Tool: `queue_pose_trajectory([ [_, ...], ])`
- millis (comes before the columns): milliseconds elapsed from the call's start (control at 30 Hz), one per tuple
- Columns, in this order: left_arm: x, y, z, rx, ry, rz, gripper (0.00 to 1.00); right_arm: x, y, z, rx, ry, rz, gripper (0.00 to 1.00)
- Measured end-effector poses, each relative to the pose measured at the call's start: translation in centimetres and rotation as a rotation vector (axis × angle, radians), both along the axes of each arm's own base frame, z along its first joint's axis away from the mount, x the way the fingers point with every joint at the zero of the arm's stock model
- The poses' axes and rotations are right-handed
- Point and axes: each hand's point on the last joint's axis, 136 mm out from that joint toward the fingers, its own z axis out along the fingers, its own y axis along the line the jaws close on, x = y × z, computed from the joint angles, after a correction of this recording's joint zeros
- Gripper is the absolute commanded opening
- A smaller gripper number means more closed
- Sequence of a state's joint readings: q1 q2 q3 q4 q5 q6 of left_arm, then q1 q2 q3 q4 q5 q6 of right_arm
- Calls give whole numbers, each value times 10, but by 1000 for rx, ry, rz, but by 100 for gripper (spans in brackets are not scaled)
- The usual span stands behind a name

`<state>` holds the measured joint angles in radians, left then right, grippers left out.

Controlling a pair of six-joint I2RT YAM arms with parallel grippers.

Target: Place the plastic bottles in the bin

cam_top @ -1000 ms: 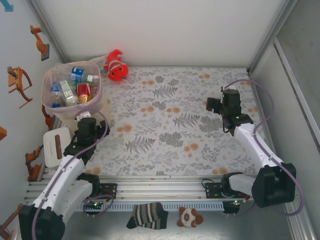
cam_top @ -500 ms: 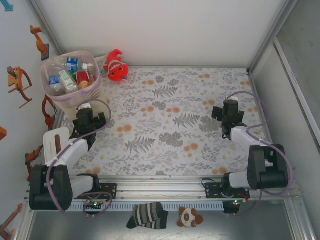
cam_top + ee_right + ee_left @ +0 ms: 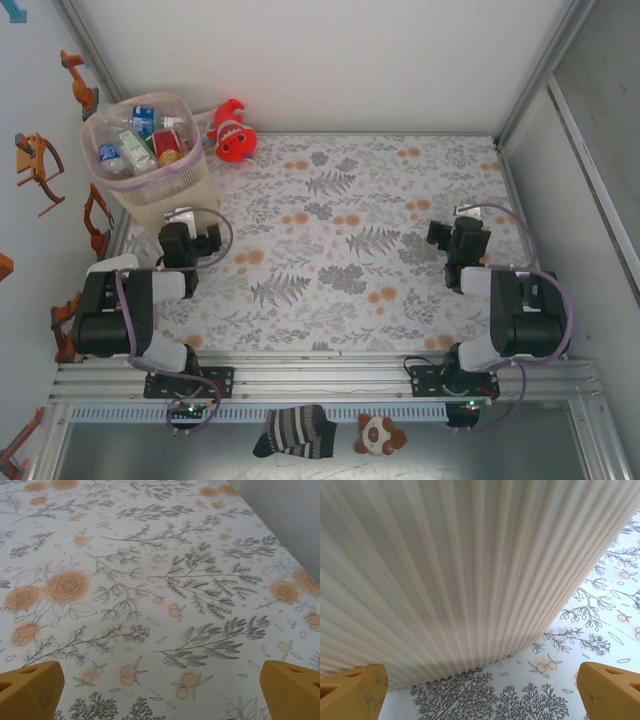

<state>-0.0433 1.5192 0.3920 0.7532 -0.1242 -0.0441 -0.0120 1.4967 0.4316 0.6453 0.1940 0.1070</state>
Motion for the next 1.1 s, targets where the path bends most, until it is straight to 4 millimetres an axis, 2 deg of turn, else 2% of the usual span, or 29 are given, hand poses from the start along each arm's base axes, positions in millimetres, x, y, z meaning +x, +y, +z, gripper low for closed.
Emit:
queue_pose_trajectory([
  [167,2,-5,-4,-24,-1,-41,96,1,14,-5,13,-30,84,98],
  [300,3,-6,-3,-31,-4,-49,96,4,18,0,18,-61,111,99],
  [567,3,-6,-3,-32,-4,-51,96,7,20,6,19,-88,125,99],
  [1100,3,-6,-3,-32,-5,-51,96,7,18,6,29,-90,130,99],
])
